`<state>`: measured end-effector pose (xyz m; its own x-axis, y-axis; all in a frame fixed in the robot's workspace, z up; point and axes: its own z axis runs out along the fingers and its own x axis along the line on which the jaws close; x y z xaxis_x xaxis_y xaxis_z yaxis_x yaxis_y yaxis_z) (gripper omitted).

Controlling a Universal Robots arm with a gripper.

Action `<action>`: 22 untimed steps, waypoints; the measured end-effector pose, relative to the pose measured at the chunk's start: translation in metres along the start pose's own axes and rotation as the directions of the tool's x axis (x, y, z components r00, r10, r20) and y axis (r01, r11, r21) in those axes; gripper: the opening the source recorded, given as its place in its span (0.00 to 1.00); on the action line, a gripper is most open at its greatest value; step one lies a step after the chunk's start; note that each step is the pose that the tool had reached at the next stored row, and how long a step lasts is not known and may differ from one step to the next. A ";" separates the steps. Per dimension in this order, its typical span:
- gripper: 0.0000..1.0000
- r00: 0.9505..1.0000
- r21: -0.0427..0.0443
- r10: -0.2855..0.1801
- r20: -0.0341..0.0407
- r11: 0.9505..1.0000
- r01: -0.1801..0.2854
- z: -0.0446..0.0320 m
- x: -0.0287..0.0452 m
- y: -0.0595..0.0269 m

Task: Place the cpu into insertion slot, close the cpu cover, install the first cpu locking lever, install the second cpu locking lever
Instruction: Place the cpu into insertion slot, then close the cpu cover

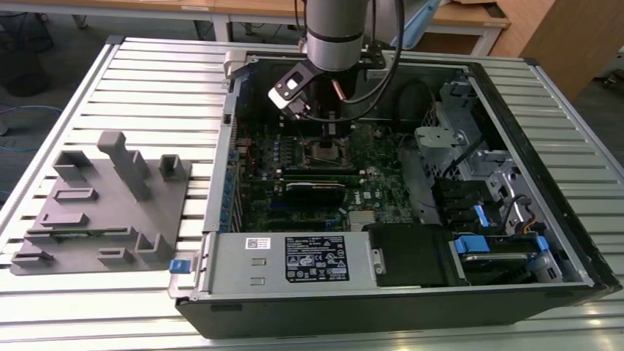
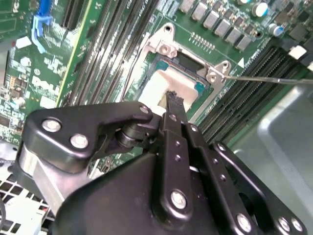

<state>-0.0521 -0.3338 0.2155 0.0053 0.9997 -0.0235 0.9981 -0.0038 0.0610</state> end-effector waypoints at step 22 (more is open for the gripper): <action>0.11 1.000 0.000 0.000 0.000 1.000 0.000 -0.0027 -0.0001 0.0006</action>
<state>-0.0517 -0.3338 0.2183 0.0053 0.9997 -0.0233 0.9981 -0.0039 0.0611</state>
